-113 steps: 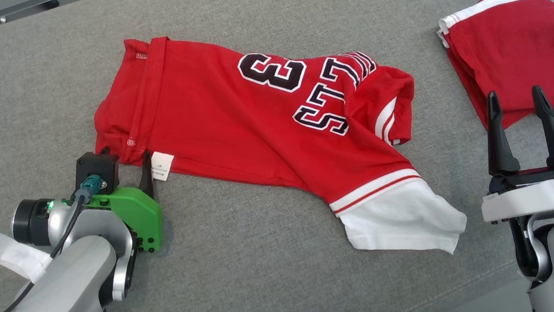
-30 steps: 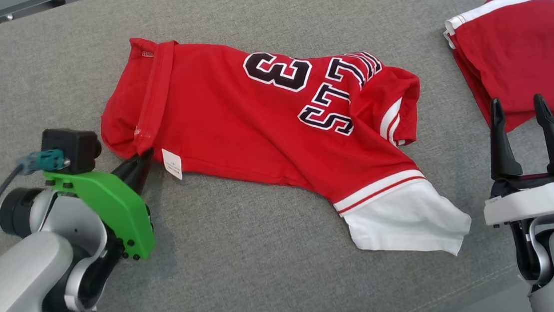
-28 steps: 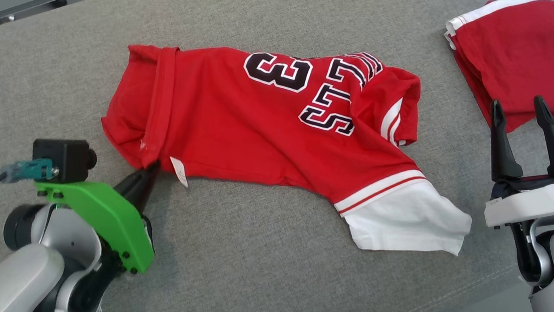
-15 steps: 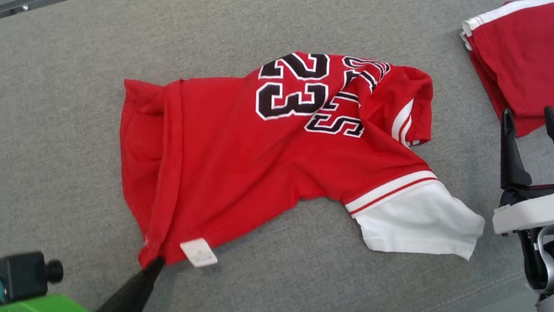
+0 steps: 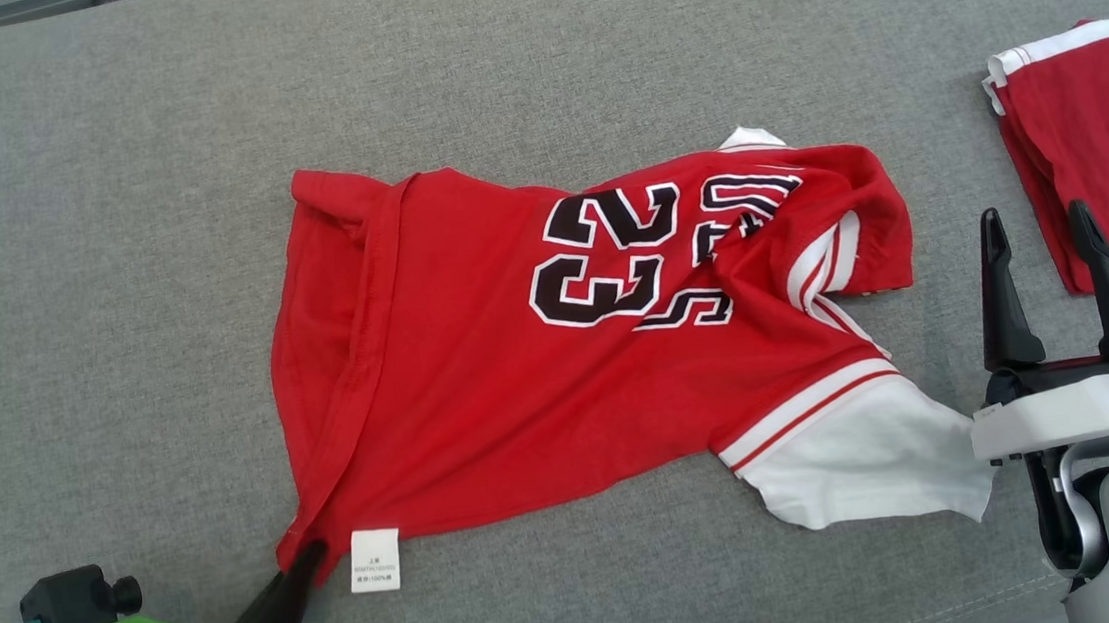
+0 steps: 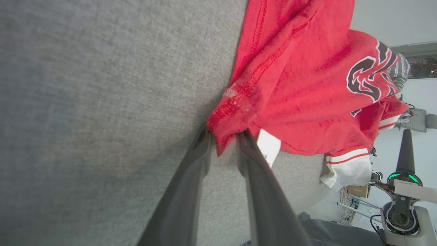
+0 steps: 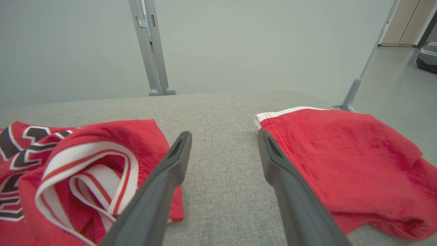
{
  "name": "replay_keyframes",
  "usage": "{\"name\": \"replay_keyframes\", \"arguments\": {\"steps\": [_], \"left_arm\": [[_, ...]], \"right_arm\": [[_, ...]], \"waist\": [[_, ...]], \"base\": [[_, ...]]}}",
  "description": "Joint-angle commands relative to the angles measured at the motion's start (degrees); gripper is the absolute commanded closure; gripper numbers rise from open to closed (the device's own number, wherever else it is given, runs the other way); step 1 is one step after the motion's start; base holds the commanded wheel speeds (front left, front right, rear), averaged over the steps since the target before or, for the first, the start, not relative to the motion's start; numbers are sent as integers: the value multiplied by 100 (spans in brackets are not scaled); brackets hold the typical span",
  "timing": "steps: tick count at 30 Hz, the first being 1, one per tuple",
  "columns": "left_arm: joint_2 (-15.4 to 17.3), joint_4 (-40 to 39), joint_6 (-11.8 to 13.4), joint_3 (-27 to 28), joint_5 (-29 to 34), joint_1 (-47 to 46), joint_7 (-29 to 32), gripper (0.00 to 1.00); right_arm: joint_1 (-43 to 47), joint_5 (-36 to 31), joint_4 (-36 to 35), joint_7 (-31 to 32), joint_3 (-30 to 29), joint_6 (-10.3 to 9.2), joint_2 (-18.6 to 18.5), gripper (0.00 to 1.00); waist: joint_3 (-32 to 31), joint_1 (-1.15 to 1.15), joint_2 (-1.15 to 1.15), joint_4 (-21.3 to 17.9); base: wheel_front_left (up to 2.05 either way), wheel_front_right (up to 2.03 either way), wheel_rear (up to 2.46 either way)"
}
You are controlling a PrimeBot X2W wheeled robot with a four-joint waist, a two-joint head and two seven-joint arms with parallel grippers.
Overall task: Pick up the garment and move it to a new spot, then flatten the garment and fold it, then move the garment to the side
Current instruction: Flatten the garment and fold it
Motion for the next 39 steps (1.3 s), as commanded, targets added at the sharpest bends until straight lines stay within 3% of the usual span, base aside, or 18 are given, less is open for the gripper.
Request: {"name": "replay_keyframes", "arguments": {"steps": [1,9,17,20,24,30,34,36,37,39], "left_arm": [[-45,73,-71,15,44,-115,-30,0],[-67,397,-143,293,-49,-160,-197,0],[97,286,-5,317,408,-168,-323,0],[272,-39,194,126,790,-196,-272,0],[395,-293,649,-247,1343,-277,-105,0],[192,-73,1011,-377,1580,-379,-98,0],[77,88,1111,-484,1681,-410,-45,2],[42,157,1122,-545,1753,-423,-16,38],[42,157,1122,-545,1753,-423,-16,38],[4,235,1100,-581,1791,-427,5,67]], "right_arm": [[-5,-69,-16,-16,-9,-2,-16,0],[117,-95,-8,-16,-24,-2,-15,0],[128,-98,14,-16,8,-2,-14,0],[151,-103,3,-16,-18,-2,-15,0],[152,-65,2,-16,-11,-2,-15,0],[138,-44,-1,-16,-5,-2,-14,0],[112,-60,-21,-16,-1,-2,-14,0],[108,-49,-29,-16,-10,-2,-14,0],[108,-49,-29,-16,-10,-2,-14,0],[123,-35,-30,-16,-14,-2,-14,0]], "waist": [[-17,0,47,15],[-53,0,47,59],[-135,0,47,16],[-143,0,47,13],[-131,0,47,-2],[-123,0,47,-9],[-135,0,47,-55],[-121,0,47,-73],[-121,0,47,-73],[-111,0,47,-89]], "base": [[0,0,0],[0,0,0],[0,0,0],[0,0,0],[0,0,0],[0,0,0],[0,0,0],[0,0,0],[0,0,0],[0,0,0]]}}
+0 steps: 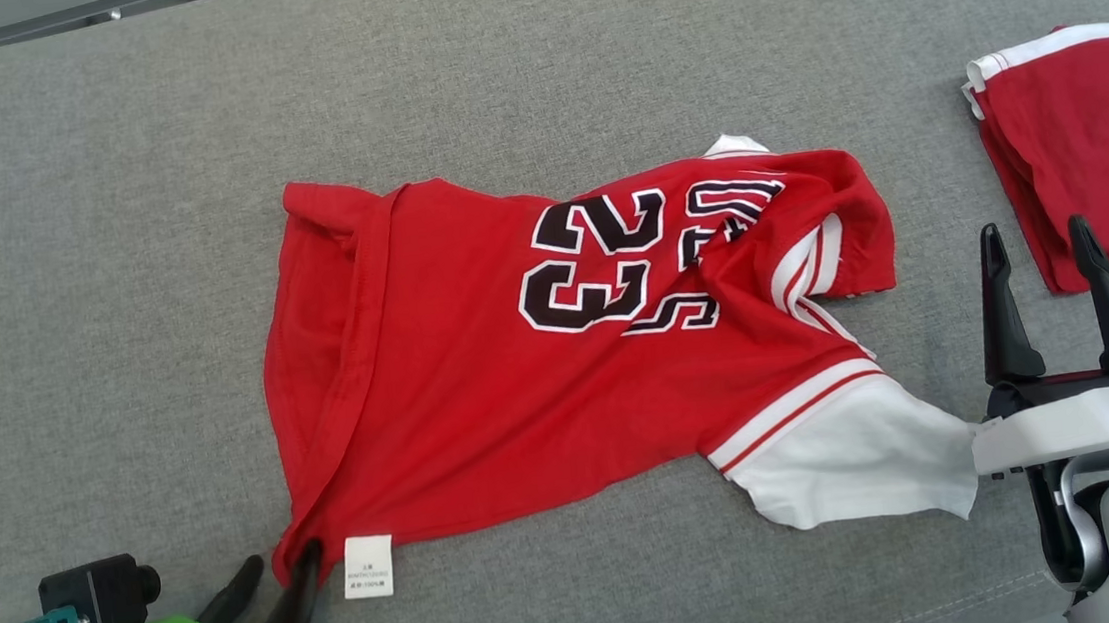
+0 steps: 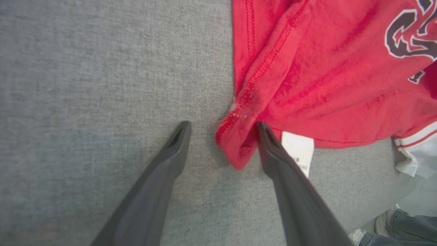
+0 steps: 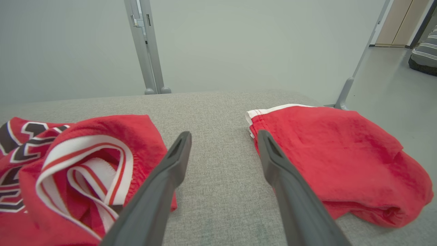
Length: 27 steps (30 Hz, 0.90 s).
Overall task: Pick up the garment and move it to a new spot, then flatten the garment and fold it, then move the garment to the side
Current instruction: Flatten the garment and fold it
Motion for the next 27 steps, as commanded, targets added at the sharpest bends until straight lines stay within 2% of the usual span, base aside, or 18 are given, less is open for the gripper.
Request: {"name": "replay_keyframes", "arguments": {"steps": [1,4,6,10,15,18,20,23,27], "left_arm": [[-52,63,-25,-42,32,-22,68,100],[-104,-73,-359,55,-269,93,96,100],[-130,-337,-813,338,-717,173,21,100],[161,-1004,-1710,656,-1327,384,156,100],[703,-1473,-2313,901,-1674,576,281,100],[931,-1577,-2622,968,-1749,685,357,100],[1076,-1597,-2743,891,-1537,674,552,100],[1159,-1541,-2834,675,-1159,548,985,100],[1061,-1370,-2876,405,-905,361,1600,100]], "right_arm": [[9,52,-18,-16,-13,-2,-15,0],[39,54,-26,-16,-33,-2,-15,0],[54,47,-29,-16,-49,-2,-14,0],[74,43,-28,-16,-83,-2,-14,0],[73,66,-2,-16,-74,-2,-15,0],[73,88,7,-16,-77,-2,-14,0],[85,94,16,-16,-94,-2,-15,0],[58,45,23,-16,-94,-2,-15,0],[-57,-20,22,-16,-139,-2,-13,0]], "waist": [[5,0,47,-11],[9,0,47,-27],[7,0,47,-29],[-11,0,47,-23],[-39,0,47,4],[-40,0,47,36],[-34,0,47,80],[-13,0,47,146],[14,0,47,215]], "base": [[0,0,0],[0,0,0],[0,0,0],[0,0,0],[0,0,0],[0,0,0],[0,0,0],[0,0,0],[0,0,0]]}}
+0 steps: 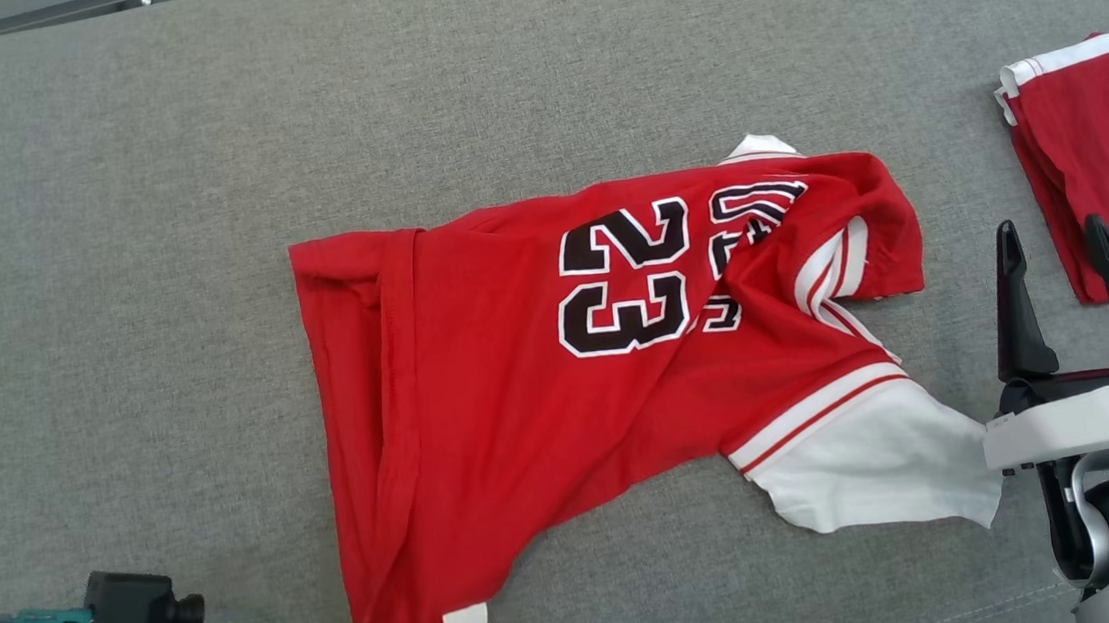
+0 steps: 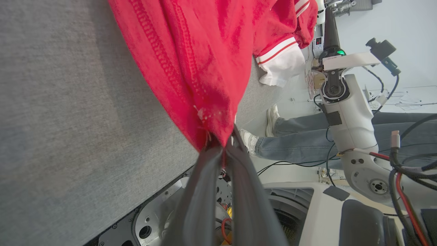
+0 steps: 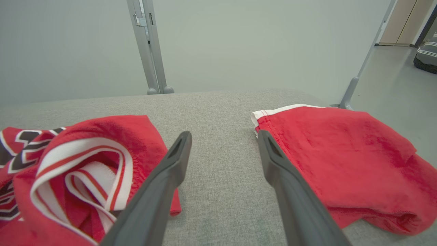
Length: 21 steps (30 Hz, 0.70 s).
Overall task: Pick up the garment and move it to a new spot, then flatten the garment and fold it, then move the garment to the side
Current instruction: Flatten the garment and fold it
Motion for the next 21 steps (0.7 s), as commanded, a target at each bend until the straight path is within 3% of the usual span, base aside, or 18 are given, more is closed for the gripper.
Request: {"name": "replay_keyframes", "arguments": {"steps": [1,6,14,21], "left_arm": [[-138,118,-37,-84,103,-178,216,100],[-517,426,-41,-150,221,-346,413,100],[-737,888,-42,-87,376,-136,72,97],[-768,1146,-39,37,316,48,-217,79]], "right_arm": [[-73,-60,-5,-16,-6,-2,-12,0],[-85,-47,10,-16,31,-2,-14,0],[18,-55,39,-16,-23,-2,-13,0],[68,-128,69,-16,-62,-2,-14,0]], "waist": [[27,0,47,42],[60,0,47,45],[46,0,47,29],[-90,0,47,113]], "base": [[0,0,0],[0,0,0],[0,0,0],[0,0,0]]}}
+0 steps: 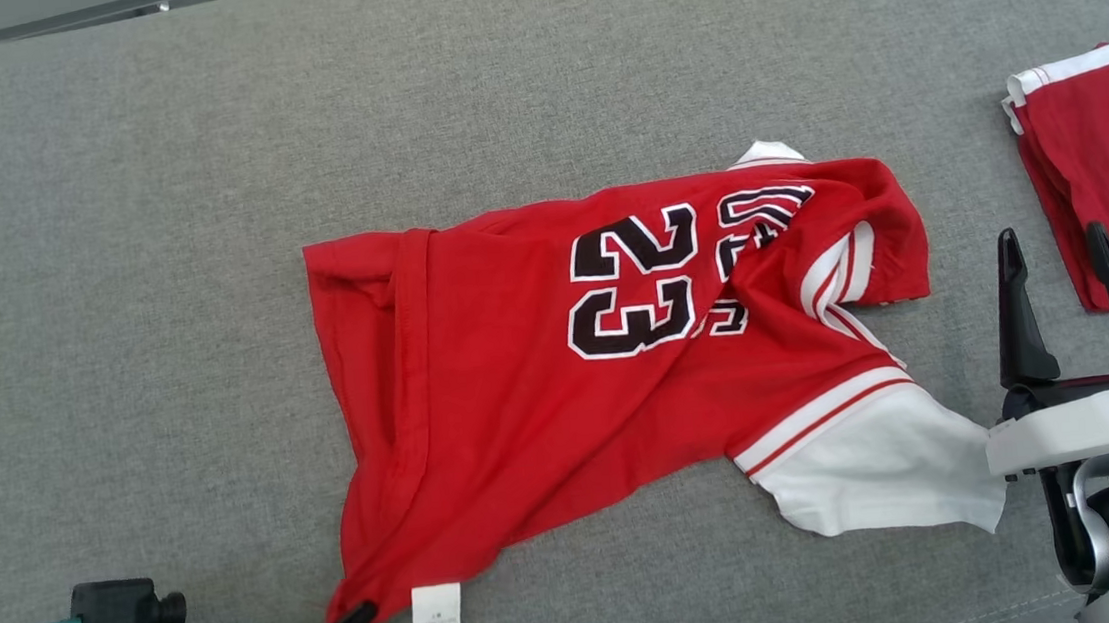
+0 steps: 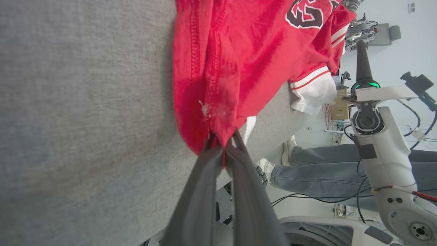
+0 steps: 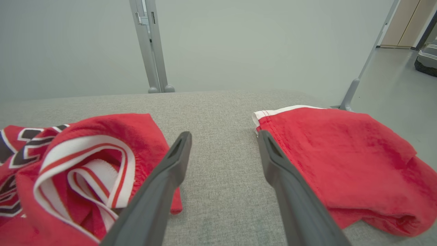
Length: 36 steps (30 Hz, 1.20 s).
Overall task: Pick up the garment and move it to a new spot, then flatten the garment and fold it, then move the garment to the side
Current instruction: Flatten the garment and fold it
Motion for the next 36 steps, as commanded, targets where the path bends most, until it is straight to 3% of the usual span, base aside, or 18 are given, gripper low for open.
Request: {"name": "replay_keyframes", "arguments": {"steps": [1,2,5,10,12,13,20,23,27,30,36], "left_arm": [[-1,68,-18,57,-61,85,-75,75],[-4,138,-18,81,-69,123,-133,67],[-24,330,-18,149,-101,231,-256,57],[-125,552,-18,286,-203,396,-477,51],[-177,695,-18,403,-226,493,-667,11],[-203,729,-18,436,-187,525,-751,1],[-355,1244,-13,570,364,659,-1441,0],[-568,1426,195,691,735,573,-1661,0],[-983,1527,601,1027,1407,515,-1778,0],[-1419,1549,834,1581,2050,689,-1773,0],[-2090,1600,1018,2474,3316,1072,-1776,0]], "right_arm": [[72,-35,13,-16,-21,-2,-15,0],[86,-43,16,-16,-22,-2,-15,0],[128,-86,26,-16,-55,-2,-15,0],[186,-168,28,-16,-99,-2,-15,0],[231,-218,19,-16,-130,-2,-16,0],[247,-226,15,-16,-141,-2,-16,0],[427,-274,-49,-16,-250,-2,-73,0],[515,-272,-78,-16,-318,-2,-101,0],[653,-292,-113,-16,-364,-2,-131,0],[744,-301,-142,-16,-397,-2,-141,0],[965,-346,-119,-16,-295,-2,-110,0]], "waist": [[-76,0,47,51],[-110,0,47,68],[-221,0,47,134],[-431,0,47,220],[-564,0,47,261],[-615,0,47,270],[-962,0,47,352],[-1103,0,47,400],[-1284,0,47,456],[-1406,0,47,502],[-1637,0,47,594]], "base": [[0,0,0],[0,0,0],[0,0,0],[0,0,0],[0,0,0],[0,0,0],[0,0,0],[0,0,0],[0,0,0],[0,0,0],[0,0,0]]}}
